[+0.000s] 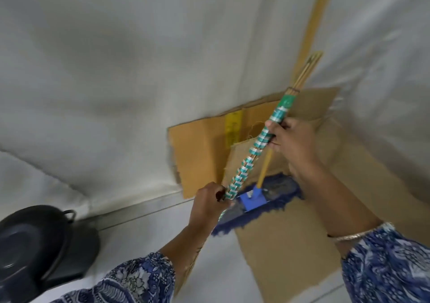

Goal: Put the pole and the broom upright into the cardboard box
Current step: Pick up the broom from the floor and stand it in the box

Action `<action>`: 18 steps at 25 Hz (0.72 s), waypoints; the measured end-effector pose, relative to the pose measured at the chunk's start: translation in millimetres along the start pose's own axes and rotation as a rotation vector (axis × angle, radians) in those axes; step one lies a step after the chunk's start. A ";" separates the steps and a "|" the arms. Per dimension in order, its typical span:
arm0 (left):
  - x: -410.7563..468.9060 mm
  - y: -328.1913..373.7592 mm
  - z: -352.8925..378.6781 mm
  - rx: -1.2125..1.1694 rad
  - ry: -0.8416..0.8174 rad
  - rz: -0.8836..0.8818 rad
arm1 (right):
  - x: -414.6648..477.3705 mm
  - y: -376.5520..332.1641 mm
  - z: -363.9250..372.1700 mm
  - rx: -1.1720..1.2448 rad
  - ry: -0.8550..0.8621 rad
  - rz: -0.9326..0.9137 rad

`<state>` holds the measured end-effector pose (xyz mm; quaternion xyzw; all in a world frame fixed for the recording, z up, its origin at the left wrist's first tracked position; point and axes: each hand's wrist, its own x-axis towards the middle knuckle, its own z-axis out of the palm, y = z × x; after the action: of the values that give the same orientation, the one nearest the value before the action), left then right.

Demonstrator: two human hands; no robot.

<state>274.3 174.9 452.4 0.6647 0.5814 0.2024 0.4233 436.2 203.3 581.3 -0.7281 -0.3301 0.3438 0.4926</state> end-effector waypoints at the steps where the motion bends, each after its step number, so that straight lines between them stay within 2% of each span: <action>1: 4.4 22.9 22.8 -0.022 -0.005 0.025 | 11.7 -1.9 -25.8 -0.026 0.010 -0.035; 7: 52.7 134.0 151.3 -0.087 -0.081 0.082 | 80.6 -9.9 -146.4 -0.226 0.042 -0.204; 14: 144.0 211.5 249.8 -0.225 -0.141 -0.005 | 195.3 6.1 -216.3 -0.391 0.137 -0.271; 18: 195.0 223.8 294.6 -0.238 -0.148 -0.066 | 264.0 35.5 -235.3 -0.417 0.112 -0.256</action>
<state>680.4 270.3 422.6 0.6034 0.5423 0.2063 0.5471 779.6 293.7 567.0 -0.7843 -0.4556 0.1622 0.3886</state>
